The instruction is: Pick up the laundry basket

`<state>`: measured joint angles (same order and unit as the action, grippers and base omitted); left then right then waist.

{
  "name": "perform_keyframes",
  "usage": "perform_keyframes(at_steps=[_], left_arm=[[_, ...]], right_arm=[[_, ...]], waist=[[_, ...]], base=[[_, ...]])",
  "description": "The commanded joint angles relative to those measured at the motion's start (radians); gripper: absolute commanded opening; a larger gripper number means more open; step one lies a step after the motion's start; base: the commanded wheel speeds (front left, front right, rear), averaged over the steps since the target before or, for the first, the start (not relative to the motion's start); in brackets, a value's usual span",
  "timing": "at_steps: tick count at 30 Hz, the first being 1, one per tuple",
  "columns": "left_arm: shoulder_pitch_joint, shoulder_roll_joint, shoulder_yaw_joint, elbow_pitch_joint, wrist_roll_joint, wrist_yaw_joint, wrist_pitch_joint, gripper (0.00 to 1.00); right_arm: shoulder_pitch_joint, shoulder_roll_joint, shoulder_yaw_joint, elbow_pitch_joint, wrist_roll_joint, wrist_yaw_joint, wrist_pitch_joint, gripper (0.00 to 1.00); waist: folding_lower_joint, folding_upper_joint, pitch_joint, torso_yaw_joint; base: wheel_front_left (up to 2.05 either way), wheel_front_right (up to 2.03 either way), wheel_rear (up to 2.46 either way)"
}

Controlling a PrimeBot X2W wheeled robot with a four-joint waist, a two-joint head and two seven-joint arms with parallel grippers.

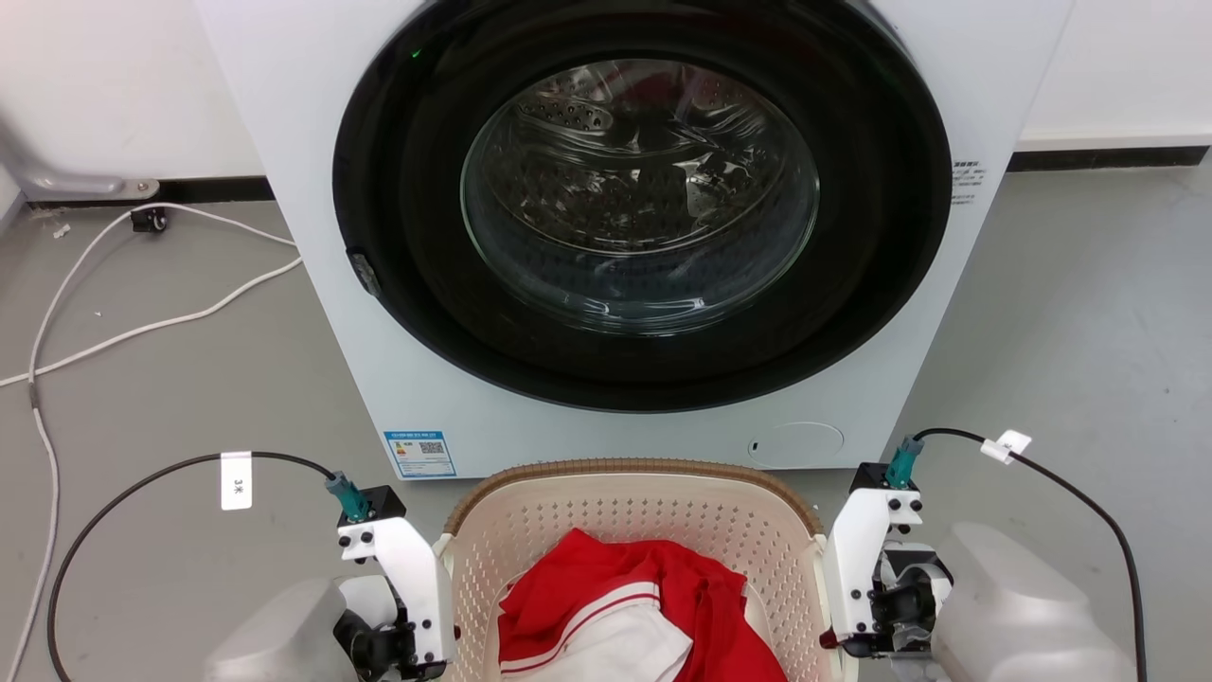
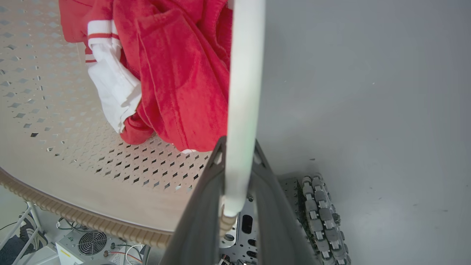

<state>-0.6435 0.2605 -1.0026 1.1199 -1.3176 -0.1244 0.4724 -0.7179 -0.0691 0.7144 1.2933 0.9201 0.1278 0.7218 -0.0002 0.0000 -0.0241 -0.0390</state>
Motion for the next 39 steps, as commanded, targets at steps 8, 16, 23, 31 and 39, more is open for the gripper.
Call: perform_keyframes(at_steps=[8,16,23,31,39], left_arm=[[0.014,-0.034,-0.014,-0.024,-0.022,-0.011,-0.005,0.00],[0.010,-0.032,-0.024,-0.022,-0.028,-0.011,-0.012,0.00],[0.006,-0.033,-0.032,-0.018,-0.035,-0.011,-0.020,0.00],[0.000,-0.037,-0.040,-0.016,-0.045,-0.011,-0.026,0.00],[-0.005,-0.040,-0.047,-0.014,-0.054,-0.012,-0.029,0.00]], right_arm=[[0.032,0.032,-0.021,-0.009,-0.014,0.005,0.011,0.00],[0.039,0.033,-0.039,-0.009,-0.026,0.005,0.014,0.00],[0.037,0.033,-0.051,-0.009,-0.036,0.005,0.012,0.00],[0.029,0.033,-0.050,-0.009,-0.034,0.005,0.011,0.00],[0.022,0.033,-0.043,-0.009,-0.024,0.005,0.006,0.00]], waist=[[0.0002,0.0000,-0.016,0.002],[0.0002,0.0000,-0.012,0.000],[0.0002,0.0000,-0.009,-0.001],[0.0002,0.0000,-0.004,-0.001],[0.0002,0.0000,-0.002,-0.002]], base=[[0.00,0.00,0.00],[0.00,0.00,0.00],[0.00,0.00,0.00],[0.00,0.00,0.00],[0.00,0.00,0.00]])
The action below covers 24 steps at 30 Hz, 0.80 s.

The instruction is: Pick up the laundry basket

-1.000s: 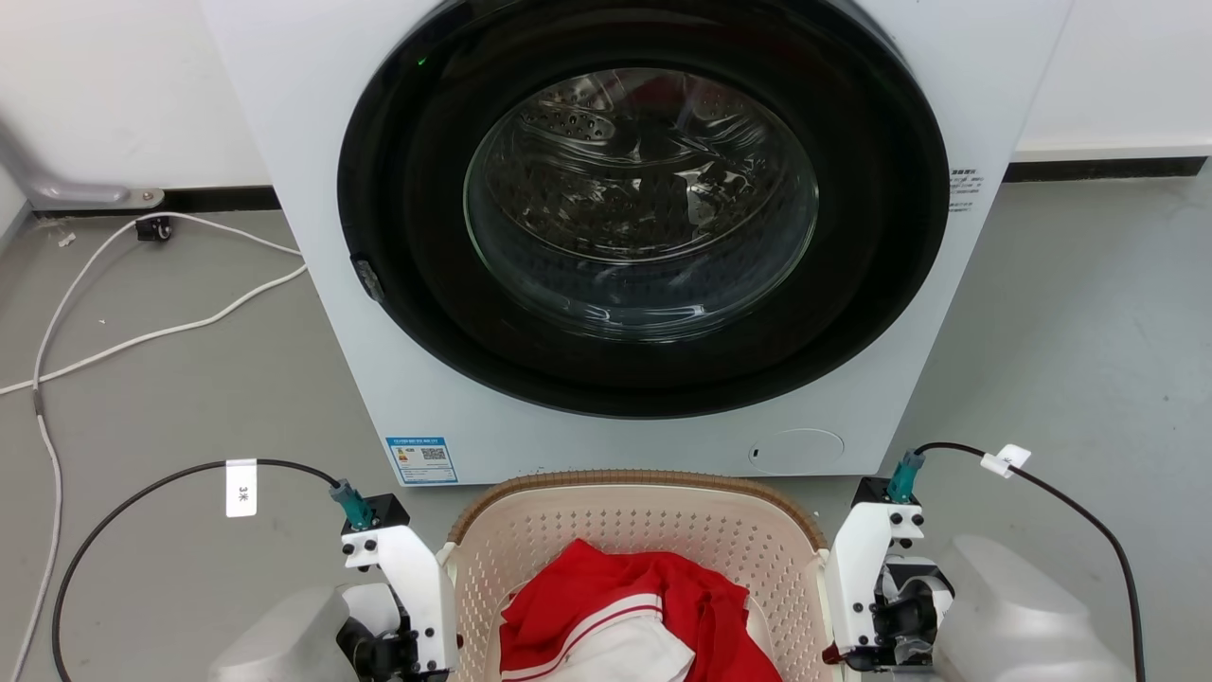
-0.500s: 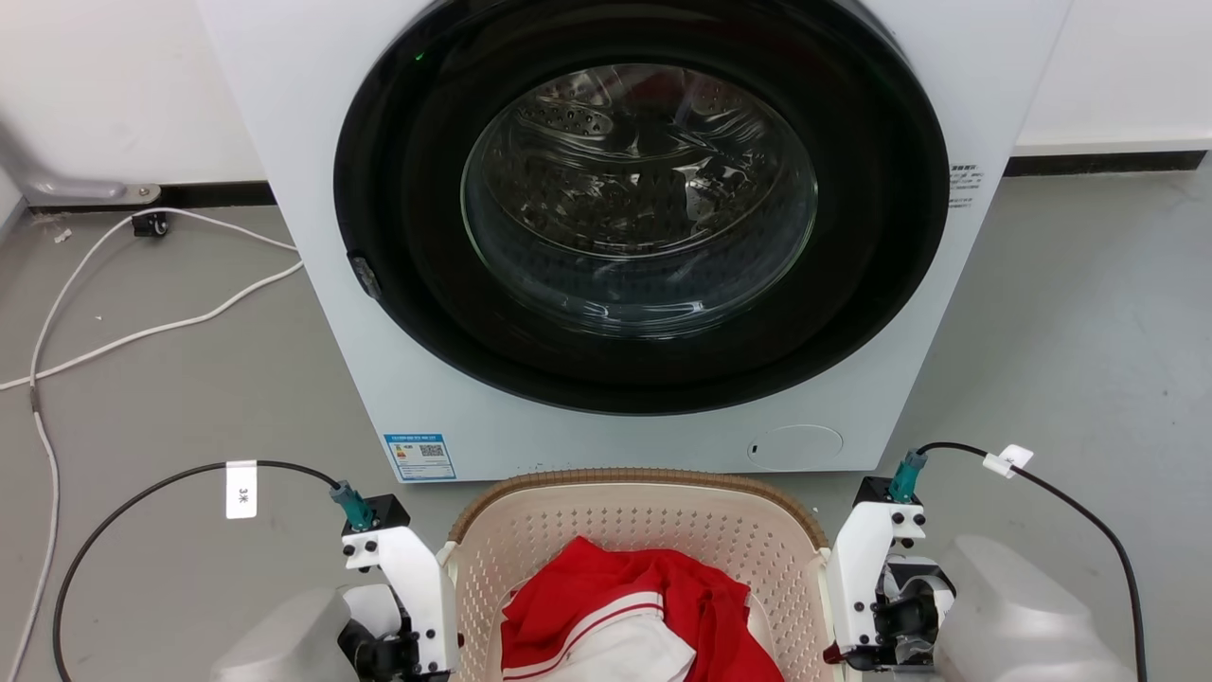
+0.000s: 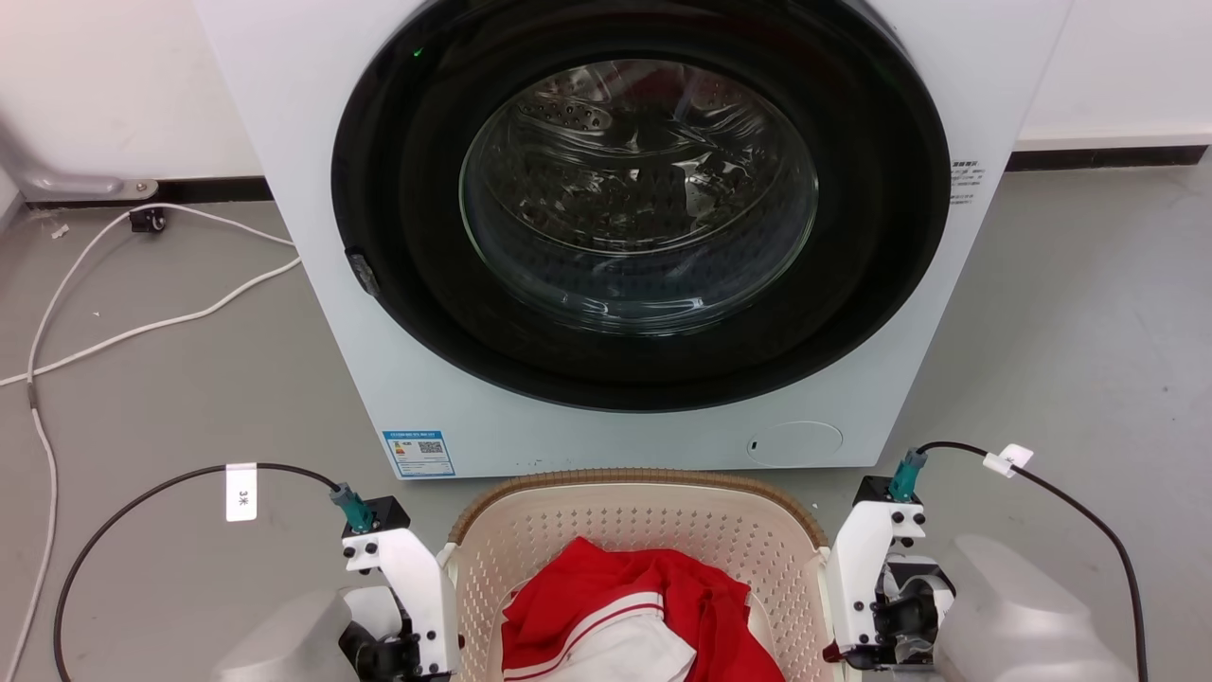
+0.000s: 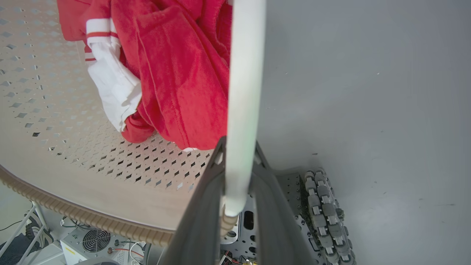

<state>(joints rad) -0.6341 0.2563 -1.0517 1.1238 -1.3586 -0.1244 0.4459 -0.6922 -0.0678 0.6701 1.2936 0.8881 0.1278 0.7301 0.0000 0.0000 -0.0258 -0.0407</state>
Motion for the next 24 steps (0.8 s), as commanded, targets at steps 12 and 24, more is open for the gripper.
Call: perform_keyframes(at_steps=[12,24], left_arm=[[-0.012,-0.037,-0.008,-0.016,-0.026,-0.012,-0.004,0.00],[-0.019,-0.038,-0.014,-0.011,-0.041,-0.012,-0.007,0.00]], right_arm=[[-0.003,0.032,0.009,-0.009,0.018,0.005,-0.007,0.00],[-0.003,0.032,0.000,-0.009,0.012,0.005,0.000,0.00]], waist=[[0.0000,0.0000,0.001,-0.001],[0.0000,0.0000,0.002,-0.002]], base=[[0.00,0.00,0.00],[0.00,0.00,0.00]])
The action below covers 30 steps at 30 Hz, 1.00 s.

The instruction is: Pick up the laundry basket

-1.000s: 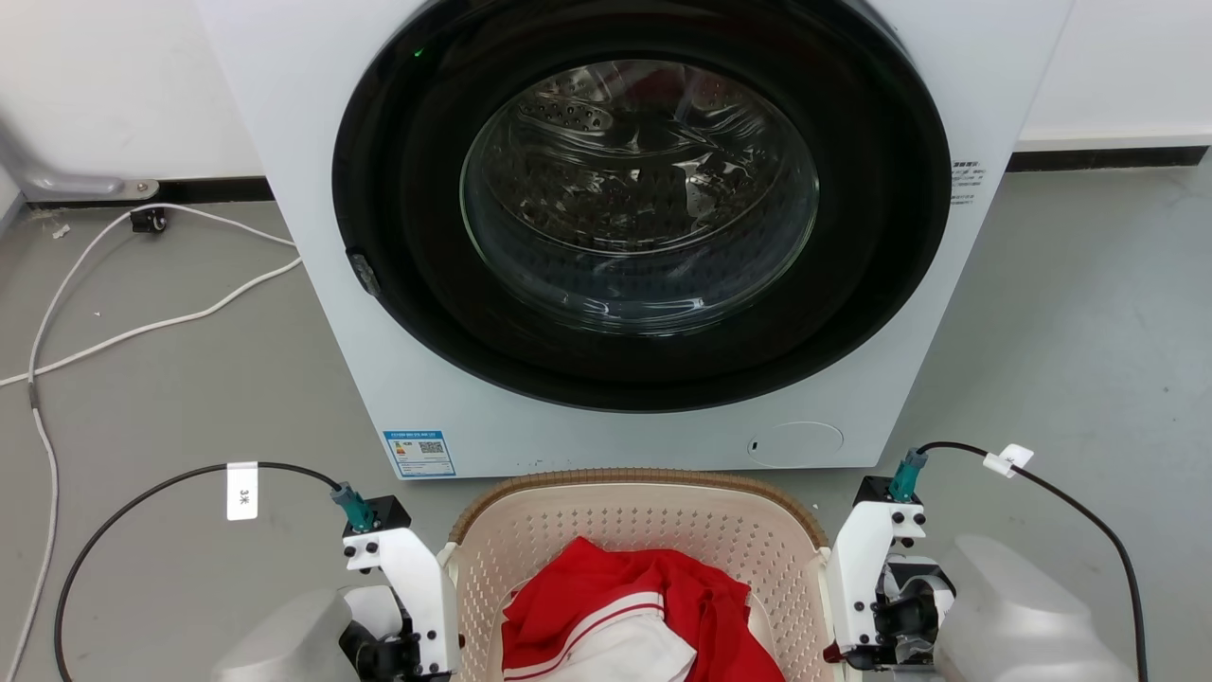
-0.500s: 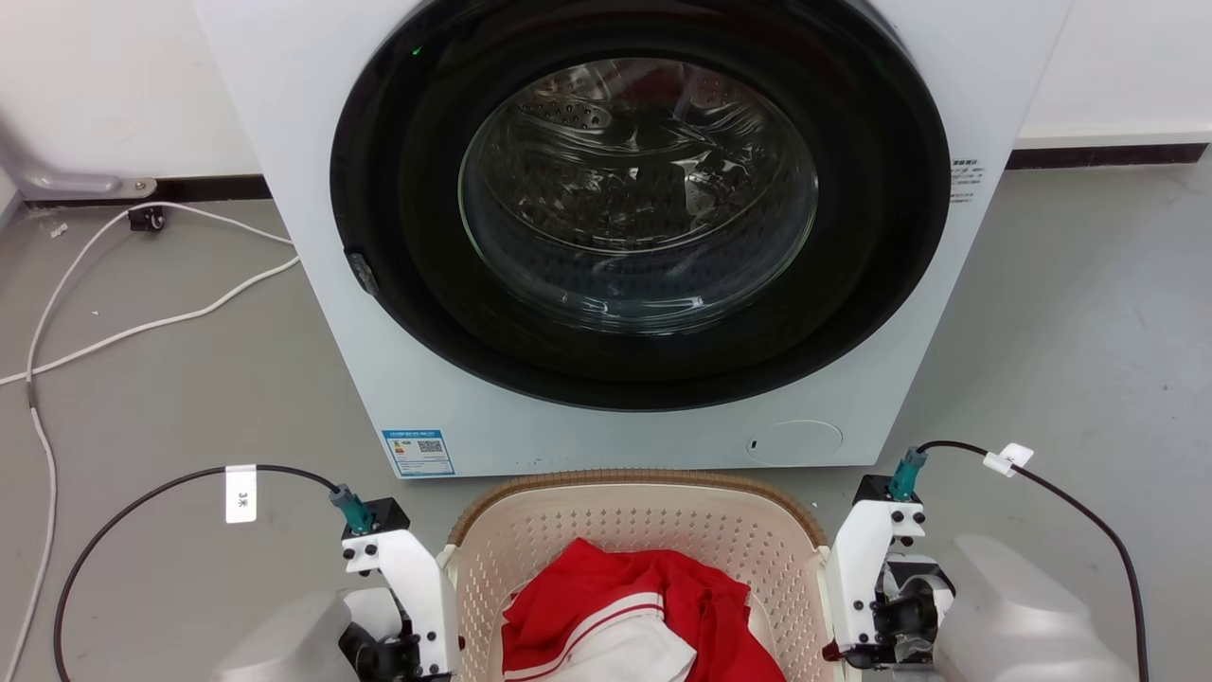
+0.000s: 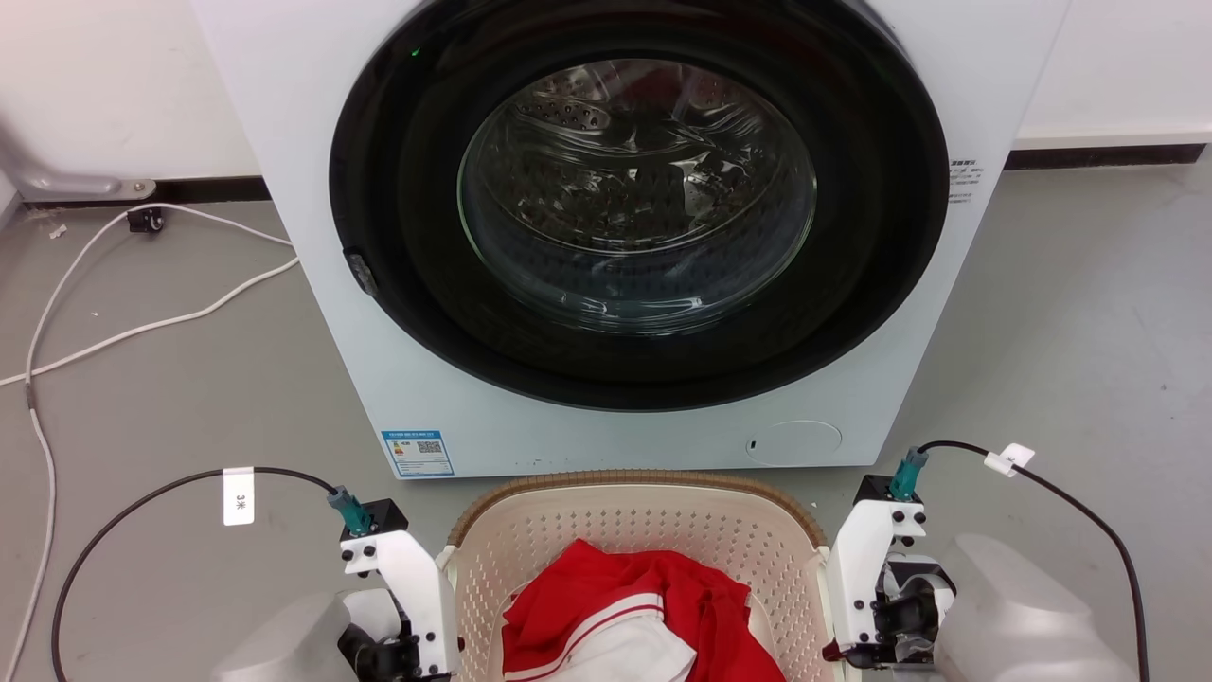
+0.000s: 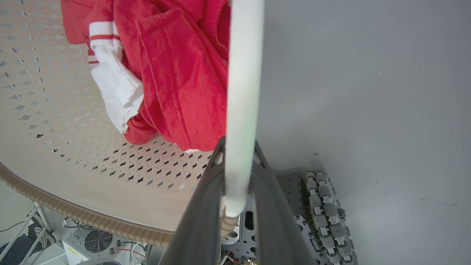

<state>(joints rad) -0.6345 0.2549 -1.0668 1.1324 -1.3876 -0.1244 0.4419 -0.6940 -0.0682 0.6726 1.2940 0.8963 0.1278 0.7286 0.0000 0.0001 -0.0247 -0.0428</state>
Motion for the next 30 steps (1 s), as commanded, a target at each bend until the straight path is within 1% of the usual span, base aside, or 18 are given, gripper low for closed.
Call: perform_keyframes(at_steps=[1,10,30], left_arm=[[-0.020,-0.037,0.001,-0.019,-0.013,-0.012,-0.004,0.00],[-0.015,-0.035,-0.005,-0.017,-0.021,-0.012,-0.010,0.00],[-0.008,-0.033,-0.016,-0.012,-0.037,-0.012,-0.014,0.00]], right_arm=[[-0.002,0.033,-0.004,-0.010,0.001,0.005,0.001,0.00],[-0.010,0.032,-0.013,-0.010,-0.010,0.005,0.007,0.00],[-0.014,0.033,0.003,-0.010,0.019,0.005,0.007,0.00]], waist=[[0.0000,-0.0001,0.001,0.000],[0.0000,-0.0001,0.001,-0.002],[0.0000,-0.0001,-0.002,-0.006]], base=[[0.00,0.00,0.00],[0.00,0.00,0.00],[0.00,0.00,0.00]])
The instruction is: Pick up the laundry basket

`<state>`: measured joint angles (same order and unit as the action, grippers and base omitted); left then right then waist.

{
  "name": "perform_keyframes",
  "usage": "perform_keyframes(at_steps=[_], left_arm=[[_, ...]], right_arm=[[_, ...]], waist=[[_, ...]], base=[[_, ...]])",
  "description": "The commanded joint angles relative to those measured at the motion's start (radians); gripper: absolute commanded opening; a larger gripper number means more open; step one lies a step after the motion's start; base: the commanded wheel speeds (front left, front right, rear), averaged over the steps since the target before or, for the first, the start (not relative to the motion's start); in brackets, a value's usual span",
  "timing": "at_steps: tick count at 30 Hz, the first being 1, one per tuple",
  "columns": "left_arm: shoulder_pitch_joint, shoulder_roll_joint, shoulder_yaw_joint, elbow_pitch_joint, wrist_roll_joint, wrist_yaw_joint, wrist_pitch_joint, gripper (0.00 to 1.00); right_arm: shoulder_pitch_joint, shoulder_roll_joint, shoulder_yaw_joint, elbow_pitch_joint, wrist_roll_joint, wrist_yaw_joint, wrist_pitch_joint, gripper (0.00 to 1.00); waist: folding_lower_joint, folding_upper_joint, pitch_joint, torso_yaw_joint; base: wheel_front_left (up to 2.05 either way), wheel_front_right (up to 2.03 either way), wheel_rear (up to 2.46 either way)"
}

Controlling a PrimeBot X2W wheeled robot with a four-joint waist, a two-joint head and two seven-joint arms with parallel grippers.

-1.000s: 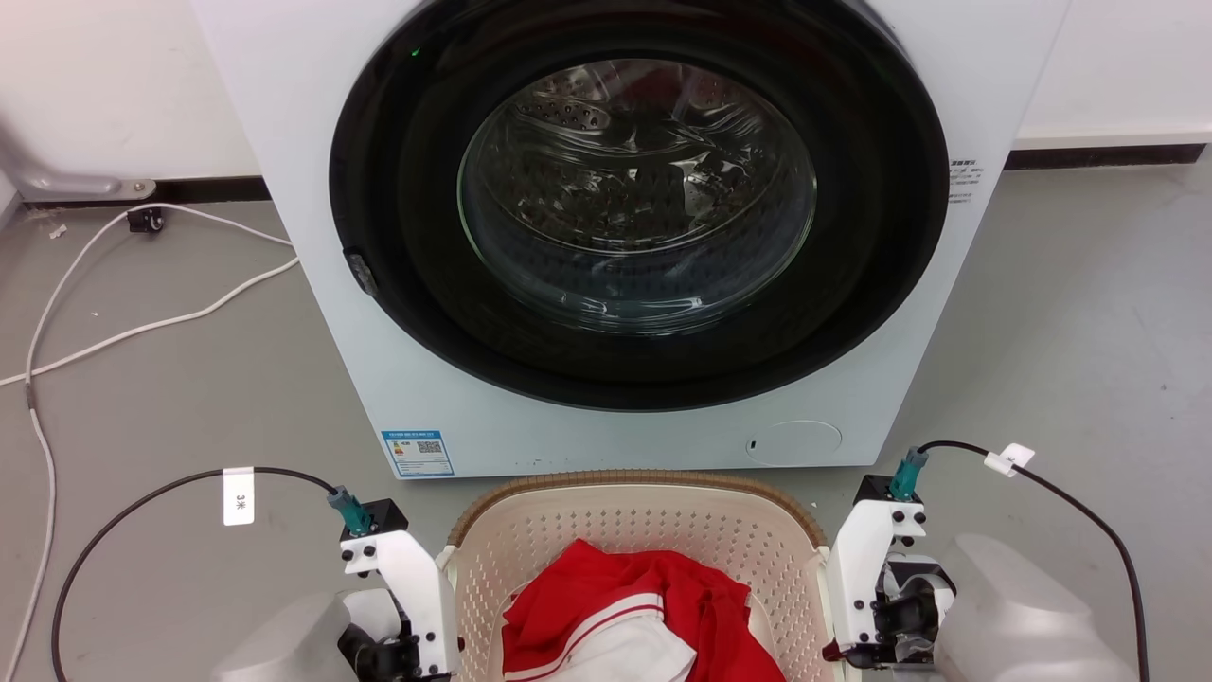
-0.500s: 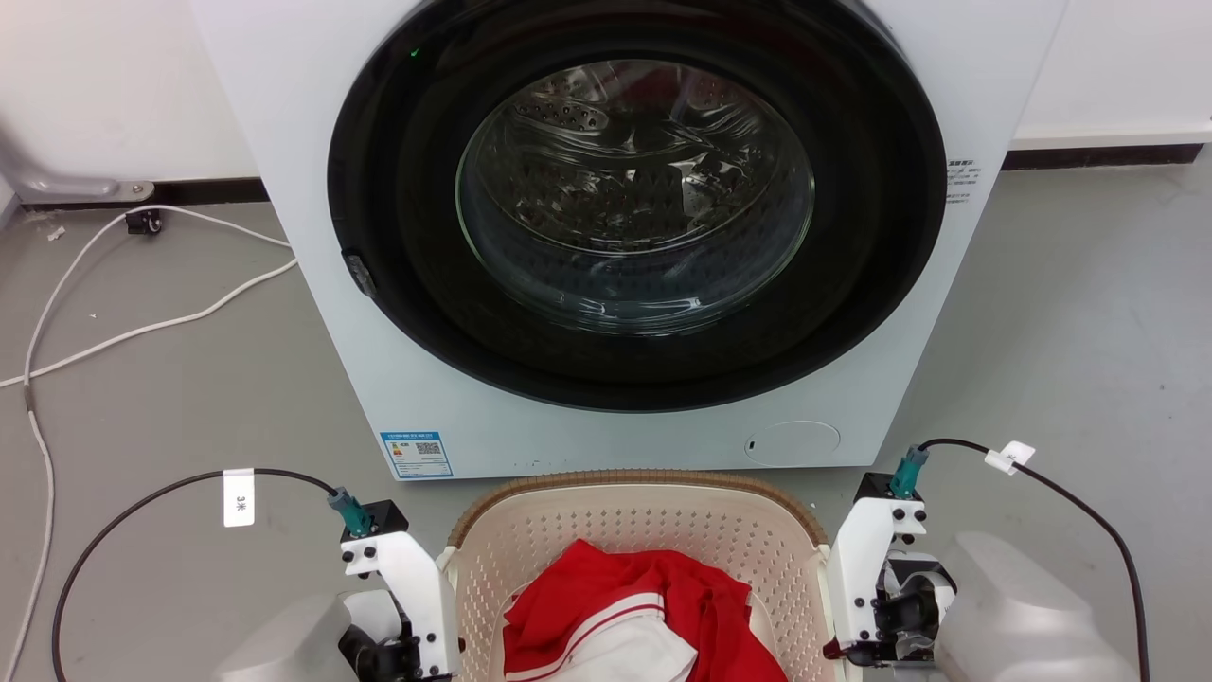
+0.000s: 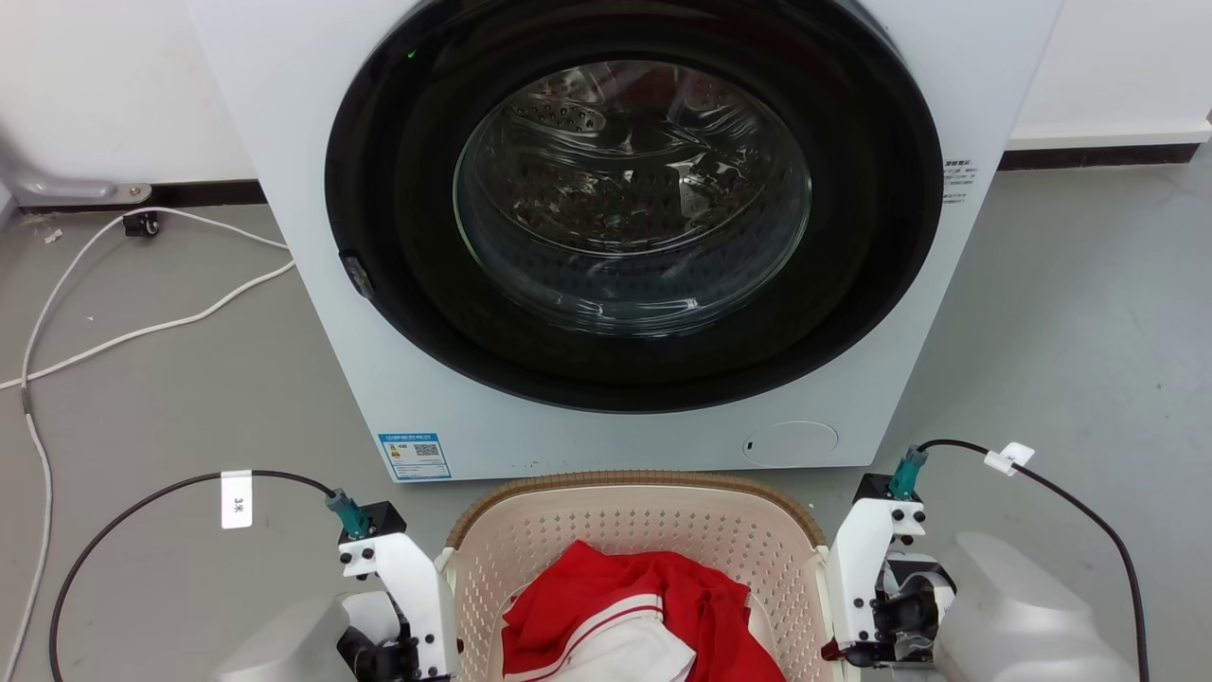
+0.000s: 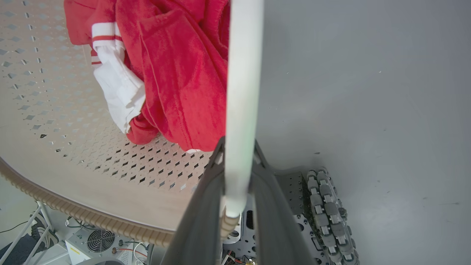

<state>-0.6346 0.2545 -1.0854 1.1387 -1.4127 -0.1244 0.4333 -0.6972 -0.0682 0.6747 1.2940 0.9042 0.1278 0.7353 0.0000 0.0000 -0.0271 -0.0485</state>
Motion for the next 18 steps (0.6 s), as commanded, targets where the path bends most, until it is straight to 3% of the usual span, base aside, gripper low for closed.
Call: perform_keyframes(at_steps=[1,18], left_arm=[[-0.008,-0.032,0.002,-0.019,-0.013,-0.012,-0.005,0.00],[0.001,-0.032,-0.007,-0.017,-0.025,-0.012,-0.008,0.00]], right_arm=[[-0.011,0.033,0.002,-0.010,0.013,0.005,0.000,0.00],[-0.003,0.033,0.034,-0.010,0.046,0.005,-0.001,0.00]], waist=[[0.0000,0.0000,0.000,0.000],[0.0000,0.0000,-0.004,0.001]], base=[[0.00,0.00,0.00],[0.00,0.00,0.00]])
